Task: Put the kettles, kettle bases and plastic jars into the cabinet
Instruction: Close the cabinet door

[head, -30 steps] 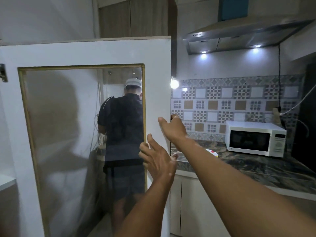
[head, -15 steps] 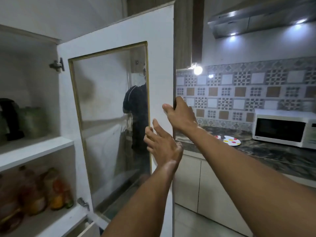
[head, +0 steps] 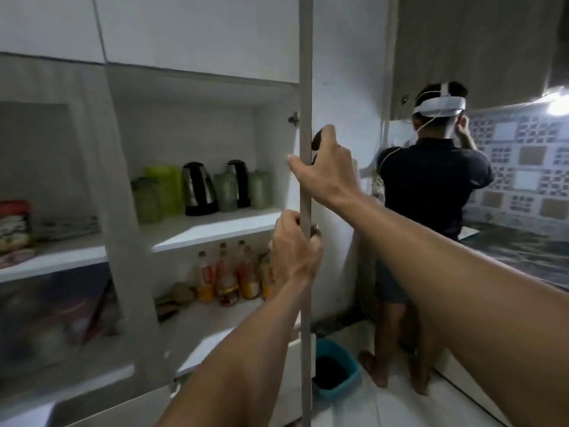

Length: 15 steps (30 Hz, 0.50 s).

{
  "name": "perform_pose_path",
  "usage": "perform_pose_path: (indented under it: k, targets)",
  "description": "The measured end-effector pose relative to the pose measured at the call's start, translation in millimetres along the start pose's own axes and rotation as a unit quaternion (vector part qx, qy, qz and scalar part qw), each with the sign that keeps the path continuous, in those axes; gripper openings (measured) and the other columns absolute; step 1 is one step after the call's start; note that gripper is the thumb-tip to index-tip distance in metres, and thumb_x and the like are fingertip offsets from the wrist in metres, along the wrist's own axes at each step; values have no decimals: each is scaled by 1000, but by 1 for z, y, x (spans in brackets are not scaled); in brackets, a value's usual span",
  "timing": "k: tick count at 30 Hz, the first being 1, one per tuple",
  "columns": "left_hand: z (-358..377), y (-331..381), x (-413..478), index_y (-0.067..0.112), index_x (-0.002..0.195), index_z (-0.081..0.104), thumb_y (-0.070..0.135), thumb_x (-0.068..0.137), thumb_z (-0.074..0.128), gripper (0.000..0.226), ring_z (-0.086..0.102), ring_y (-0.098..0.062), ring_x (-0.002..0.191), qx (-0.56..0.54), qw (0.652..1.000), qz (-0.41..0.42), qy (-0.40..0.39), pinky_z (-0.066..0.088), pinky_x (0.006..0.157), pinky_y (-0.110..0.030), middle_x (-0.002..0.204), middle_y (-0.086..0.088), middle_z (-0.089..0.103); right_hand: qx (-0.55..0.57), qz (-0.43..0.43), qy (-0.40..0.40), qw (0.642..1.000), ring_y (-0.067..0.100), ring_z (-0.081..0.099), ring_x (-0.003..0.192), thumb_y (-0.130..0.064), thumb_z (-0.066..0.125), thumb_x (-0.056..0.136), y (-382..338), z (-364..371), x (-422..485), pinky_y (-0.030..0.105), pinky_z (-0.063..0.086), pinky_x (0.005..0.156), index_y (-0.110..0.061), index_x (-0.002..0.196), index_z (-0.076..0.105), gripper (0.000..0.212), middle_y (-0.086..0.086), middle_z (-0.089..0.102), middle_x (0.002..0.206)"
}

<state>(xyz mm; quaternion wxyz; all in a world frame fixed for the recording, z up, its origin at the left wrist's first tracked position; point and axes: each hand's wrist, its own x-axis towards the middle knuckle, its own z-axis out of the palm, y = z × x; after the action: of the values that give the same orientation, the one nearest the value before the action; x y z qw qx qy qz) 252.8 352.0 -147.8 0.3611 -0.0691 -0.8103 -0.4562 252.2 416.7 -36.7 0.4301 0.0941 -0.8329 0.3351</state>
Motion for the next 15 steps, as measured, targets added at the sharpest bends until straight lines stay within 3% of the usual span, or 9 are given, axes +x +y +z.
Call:
perform_pose_path:
  k: [2, 5, 8, 11, 15]
  targets:
    - [-25, -20, 19, 16, 94, 53, 28, 89, 65, 18, 58, -18, 82, 17, 999, -34, 35, 40, 66, -25, 92, -3, 63, 19, -24, -39, 999, 20, 57, 72, -47, 66, 85, -25, 31, 5, 33, 47, 61, -10, 113, 41, 52, 4, 58, 89]
    - [-54, -49, 46, 11, 99, 51, 25, 90, 64, 21, 63, -30, 90, 29, 993, -81, 85, 43, 68, -34, 96, -12, 67, 25, -37, -105, 993, 32, 59, 94, -56, 64, 85, -52, 75, 13, 45, 53, 81, -12, 118, 41, 59, 14, 53, 114]
    - [-78, -81, 78, 8, 106, 47, 22, 91, 62, 25, 62, -39, 99, 29, 980, -148, 126, 47, 75, -40, 105, -20, 66, 23, -63, -158, 985, 38, 58, 106, -61, 61, 85, -75, 124, 35, 48, 51, 92, -15, 122, 42, 63, 17, 45, 126]
    - [-96, -114, 115, 9, 112, 47, 21, 91, 64, 29, 63, -36, 101, 11, 966, -215, 144, 53, 80, -41, 109, -18, 65, 30, -81, -201, 976, 38, 55, 115, -62, 64, 83, -92, 176, 56, 46, 52, 92, -16, 131, 40, 70, 18, 38, 137]
    - [-111, -154, 151, 15, 113, 46, 21, 89, 68, 33, 64, -25, 90, -3, 959, -243, 144, 55, 71, -39, 104, -8, 64, 67, -59, -213, 973, 42, 50, 119, -62, 74, 73, -106, 225, 81, 48, 54, 91, -16, 130, 39, 81, 18, 30, 140]
